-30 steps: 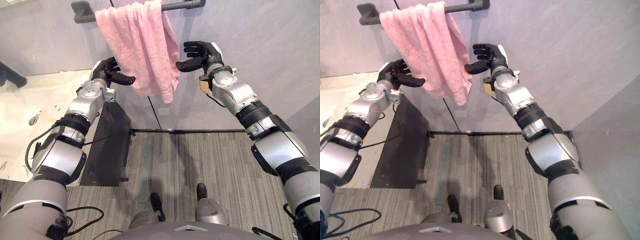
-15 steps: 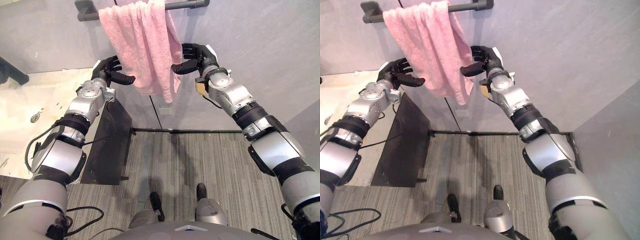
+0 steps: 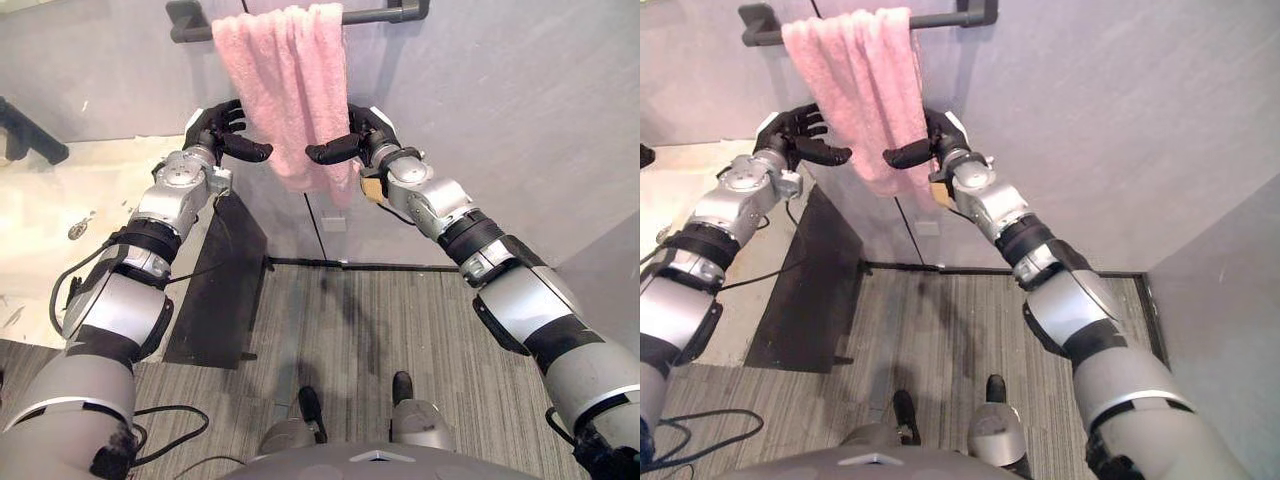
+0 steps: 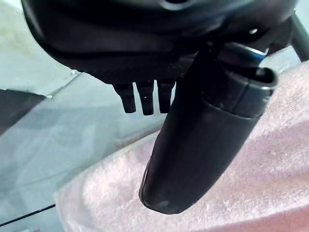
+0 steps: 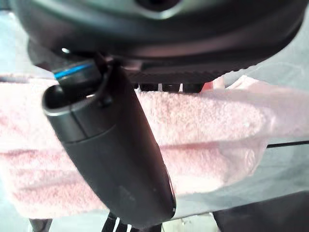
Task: Organize the bathroom.
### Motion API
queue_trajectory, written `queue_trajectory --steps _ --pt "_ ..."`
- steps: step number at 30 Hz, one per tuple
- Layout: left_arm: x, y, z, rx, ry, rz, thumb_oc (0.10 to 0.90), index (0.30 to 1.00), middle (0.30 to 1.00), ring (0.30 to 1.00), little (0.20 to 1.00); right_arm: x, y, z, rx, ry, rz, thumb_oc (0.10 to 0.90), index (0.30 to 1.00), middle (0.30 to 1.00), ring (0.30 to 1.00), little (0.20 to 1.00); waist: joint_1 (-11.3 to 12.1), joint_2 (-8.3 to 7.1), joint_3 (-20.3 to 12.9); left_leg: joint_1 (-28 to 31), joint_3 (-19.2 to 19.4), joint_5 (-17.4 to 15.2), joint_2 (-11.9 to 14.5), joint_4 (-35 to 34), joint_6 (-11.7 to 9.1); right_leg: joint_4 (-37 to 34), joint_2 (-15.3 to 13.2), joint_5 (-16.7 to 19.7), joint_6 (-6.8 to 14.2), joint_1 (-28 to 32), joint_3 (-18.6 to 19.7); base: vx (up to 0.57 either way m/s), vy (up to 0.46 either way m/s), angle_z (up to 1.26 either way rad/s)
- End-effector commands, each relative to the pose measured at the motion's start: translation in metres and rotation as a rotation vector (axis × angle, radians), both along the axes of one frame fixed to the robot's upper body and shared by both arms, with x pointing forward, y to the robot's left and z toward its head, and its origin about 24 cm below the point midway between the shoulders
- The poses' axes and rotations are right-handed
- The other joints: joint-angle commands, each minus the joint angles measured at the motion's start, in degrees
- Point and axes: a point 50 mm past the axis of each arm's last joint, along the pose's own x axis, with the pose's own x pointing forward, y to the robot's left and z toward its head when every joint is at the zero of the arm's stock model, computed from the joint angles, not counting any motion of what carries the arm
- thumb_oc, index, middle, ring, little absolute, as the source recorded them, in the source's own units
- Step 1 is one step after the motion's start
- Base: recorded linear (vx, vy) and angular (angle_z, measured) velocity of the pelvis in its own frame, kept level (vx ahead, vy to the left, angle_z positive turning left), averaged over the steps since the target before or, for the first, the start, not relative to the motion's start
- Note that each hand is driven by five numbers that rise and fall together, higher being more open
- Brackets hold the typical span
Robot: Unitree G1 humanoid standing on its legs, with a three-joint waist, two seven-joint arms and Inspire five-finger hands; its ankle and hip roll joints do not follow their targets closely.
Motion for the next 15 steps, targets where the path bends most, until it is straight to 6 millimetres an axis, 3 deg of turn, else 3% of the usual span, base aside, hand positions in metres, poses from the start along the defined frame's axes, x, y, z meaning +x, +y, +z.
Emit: queue_trajectory --steps 1,15 --pt "0.005 0.007 0.067 0.115 -0.221 0.052 0.8 0.9 0.9 0.9 0.9 0.002 0.031 0.059 0.03 -0.195 0.065 0.8 0.9 0.9 0.9 0.9 1.9 -0.15 -7.26 -3.47 2.62 -0.66 6.11 5.39 -3.5 9.46 -4.79 -9.24 3.66 -5.51 5.85 -0.01 0.015 0.06" --pt "0.007 0.008 0.081 0.154 -0.242 0.076 0.8 0.9 0.9 0.9 0.9 0.003 0.03 0.069 0.003 -0.229 0.068 0.8 0.9 0.9 0.9 0.9 0.89 -0.09 -6.01 -4.16 3.33 -0.08 6.48 4.74 -3.82 9.17 -4.88 -8.61 4.02 -6.94 6.31 0.0 0.001 0.0"
